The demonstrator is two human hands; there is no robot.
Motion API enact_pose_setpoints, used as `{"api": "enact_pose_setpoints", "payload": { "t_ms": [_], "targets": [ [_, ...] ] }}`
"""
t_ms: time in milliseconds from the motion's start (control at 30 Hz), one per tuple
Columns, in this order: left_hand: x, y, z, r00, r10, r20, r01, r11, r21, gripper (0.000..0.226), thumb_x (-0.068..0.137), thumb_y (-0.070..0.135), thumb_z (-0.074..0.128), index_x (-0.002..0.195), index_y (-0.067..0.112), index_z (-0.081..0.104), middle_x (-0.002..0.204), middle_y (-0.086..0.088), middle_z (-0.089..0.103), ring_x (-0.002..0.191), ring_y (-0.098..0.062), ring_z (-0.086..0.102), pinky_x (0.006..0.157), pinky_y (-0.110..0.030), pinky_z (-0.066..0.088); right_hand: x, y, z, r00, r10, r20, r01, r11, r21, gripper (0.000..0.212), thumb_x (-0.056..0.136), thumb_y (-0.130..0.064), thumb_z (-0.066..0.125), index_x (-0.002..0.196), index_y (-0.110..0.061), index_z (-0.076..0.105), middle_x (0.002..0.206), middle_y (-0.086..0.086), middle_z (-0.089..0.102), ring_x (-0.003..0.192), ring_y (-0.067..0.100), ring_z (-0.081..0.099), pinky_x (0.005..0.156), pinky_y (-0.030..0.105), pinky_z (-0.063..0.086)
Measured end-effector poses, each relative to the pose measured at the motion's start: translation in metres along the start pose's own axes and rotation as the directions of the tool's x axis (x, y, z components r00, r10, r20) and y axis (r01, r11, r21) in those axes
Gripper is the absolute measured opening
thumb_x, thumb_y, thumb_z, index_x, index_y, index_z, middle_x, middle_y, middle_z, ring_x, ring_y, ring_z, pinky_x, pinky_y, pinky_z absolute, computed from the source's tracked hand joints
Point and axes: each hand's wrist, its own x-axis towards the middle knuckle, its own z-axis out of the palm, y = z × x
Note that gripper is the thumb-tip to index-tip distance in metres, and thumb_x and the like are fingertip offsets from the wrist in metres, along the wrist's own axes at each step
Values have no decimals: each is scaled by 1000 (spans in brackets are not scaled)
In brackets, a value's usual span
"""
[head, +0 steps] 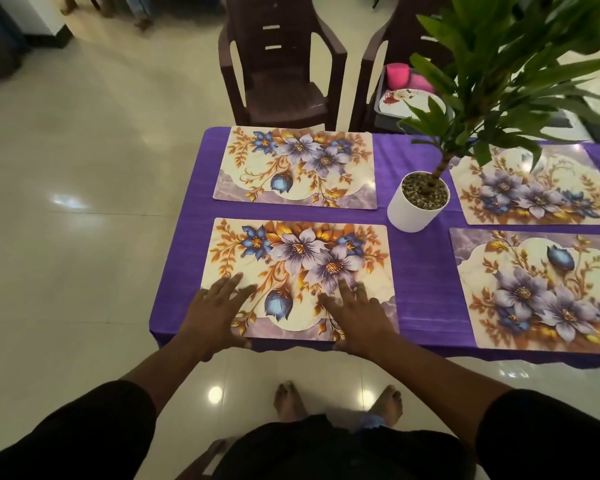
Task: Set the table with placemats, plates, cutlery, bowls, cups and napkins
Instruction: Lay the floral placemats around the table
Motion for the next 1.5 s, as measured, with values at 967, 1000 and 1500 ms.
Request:
{"api": "enact_pose_setpoints", "payload": {
  "t_ms": [967,1000,1500],
  "targets": [
    [-2,-5,10,998,43,-45,-43,999,-16,127,56,92,68,161,37,23,172,0,18,155,-31,24,117,-54,34,1,-12,14,998,61,1,-61,998,35,111,67,-70,80,152,-39,15,166,18,17,147,54,26,111,64,36],
    [-2,-5,10,998,46,-51,-47,999,-17,126,56,92,68,161,37,25,171,-1,20,154,-31,26,116,-55,34,1,-13,14,998,65,2,-65,997,35,111,68,-70,80,152,-39,15,166,18,17,147,54,26,111,64,36],
    [58,-14,-29,967,-50,-248,5,984,-178,93,78,83,55,148,23,50,154,-5,51,139,-30,50,104,-52,49,25,28,-53,978,121,-171,-90,980,179,62,96,-60,48,149,-28,40,144,6,56,124,28,59,92,40,52]
  ]
}}
